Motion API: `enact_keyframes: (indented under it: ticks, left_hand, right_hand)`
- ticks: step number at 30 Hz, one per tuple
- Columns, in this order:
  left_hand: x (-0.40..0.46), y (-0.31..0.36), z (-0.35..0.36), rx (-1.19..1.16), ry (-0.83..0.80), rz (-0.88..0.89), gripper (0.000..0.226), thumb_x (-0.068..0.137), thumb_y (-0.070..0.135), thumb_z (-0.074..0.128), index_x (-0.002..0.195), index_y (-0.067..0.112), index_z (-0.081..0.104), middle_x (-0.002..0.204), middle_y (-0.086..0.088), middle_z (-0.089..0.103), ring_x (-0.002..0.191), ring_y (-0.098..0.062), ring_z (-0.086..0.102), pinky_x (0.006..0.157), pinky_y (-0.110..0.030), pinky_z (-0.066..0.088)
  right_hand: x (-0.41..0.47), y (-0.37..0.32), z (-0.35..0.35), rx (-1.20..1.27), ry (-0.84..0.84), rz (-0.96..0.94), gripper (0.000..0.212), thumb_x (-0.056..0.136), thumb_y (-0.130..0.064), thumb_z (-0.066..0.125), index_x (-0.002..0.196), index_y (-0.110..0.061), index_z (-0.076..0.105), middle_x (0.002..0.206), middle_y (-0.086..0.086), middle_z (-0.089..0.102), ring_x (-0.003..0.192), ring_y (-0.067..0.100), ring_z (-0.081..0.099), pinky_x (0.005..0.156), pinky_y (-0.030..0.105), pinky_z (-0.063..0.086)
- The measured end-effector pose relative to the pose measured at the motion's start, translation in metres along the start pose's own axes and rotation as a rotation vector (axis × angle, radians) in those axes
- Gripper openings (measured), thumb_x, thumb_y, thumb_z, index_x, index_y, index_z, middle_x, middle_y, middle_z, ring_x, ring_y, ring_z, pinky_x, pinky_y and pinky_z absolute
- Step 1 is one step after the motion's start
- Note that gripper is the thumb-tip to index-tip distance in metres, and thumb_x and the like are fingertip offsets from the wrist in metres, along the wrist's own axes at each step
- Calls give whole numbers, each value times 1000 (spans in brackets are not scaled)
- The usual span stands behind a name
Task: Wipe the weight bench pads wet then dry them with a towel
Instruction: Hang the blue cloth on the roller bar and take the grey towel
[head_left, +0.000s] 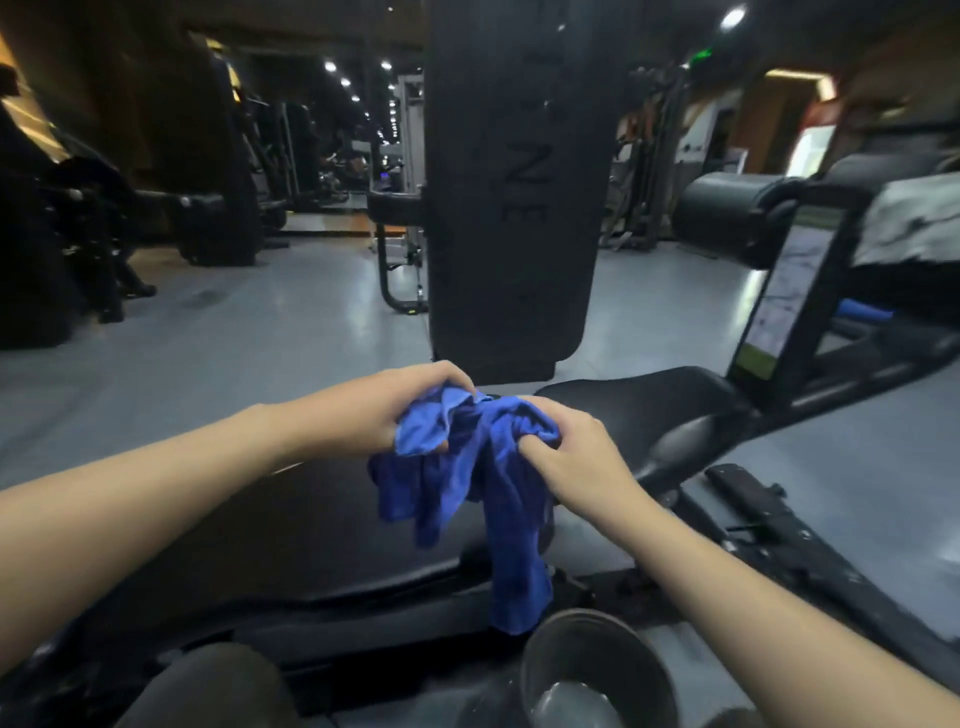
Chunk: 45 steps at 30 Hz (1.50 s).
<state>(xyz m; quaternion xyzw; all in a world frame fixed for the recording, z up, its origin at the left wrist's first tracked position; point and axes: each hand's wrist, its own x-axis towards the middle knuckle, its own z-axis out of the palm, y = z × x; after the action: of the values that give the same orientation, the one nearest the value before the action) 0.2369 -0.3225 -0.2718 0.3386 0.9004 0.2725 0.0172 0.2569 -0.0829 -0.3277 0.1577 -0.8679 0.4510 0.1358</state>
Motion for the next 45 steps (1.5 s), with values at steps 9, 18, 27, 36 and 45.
enact_keyframes:
  ticks: [9, 18, 27, 36, 45]
  left_hand:
    - [108, 79, -17, -69, 192, 219, 28, 85, 31, 79, 107, 35, 63, 93, 7, 68, 76, -13, 66, 69, -33, 54]
    - [215, 167, -46, -40, 284, 426, 28, 83, 23, 80, 104, 33, 64, 88, 11, 67, 66, 4, 57, 67, -23, 48]
    - [316, 215, -70, -42, 412, 548, 27, 85, 27, 77, 107, 31, 64, 100, 4, 69, 91, -21, 67, 80, -42, 56]
    - [416, 239, -86, -9, 426, 581, 31, 82, 24, 79, 108, 32, 64, 102, 5, 69, 90, -16, 67, 82, -41, 56]
    - [487, 238, -71, -6, 345, 624, 40, 83, 22, 80, 116, 31, 61, 108, 12, 65, 78, 12, 57, 67, -9, 46]
  right_hand:
    - [7, -14, -136, -175, 204, -2, 44, 80, -9, 54, 107, -39, 72, 91, -19, 74, 89, 1, 66, 79, 24, 54]
    - [39, -33, -264, -439, 352, -54, 41, 75, -20, 51, 108, -36, 71, 90, -15, 73, 88, 7, 66, 78, 39, 56]
    - [107, -42, -358, -610, 385, -75, 28, 81, -15, 55, 98, -29, 73, 82, -8, 71, 78, 13, 65, 69, 34, 56]
    - [175, -10, -423, -725, 409, -90, 20, 79, -16, 59, 93, -23, 72, 82, -2, 71, 80, 20, 66, 74, 44, 57]
    - [206, 27, -472, -792, 351, -62, 28, 84, -14, 65, 107, -31, 71, 81, -15, 66, 70, 3, 63, 67, 29, 47]
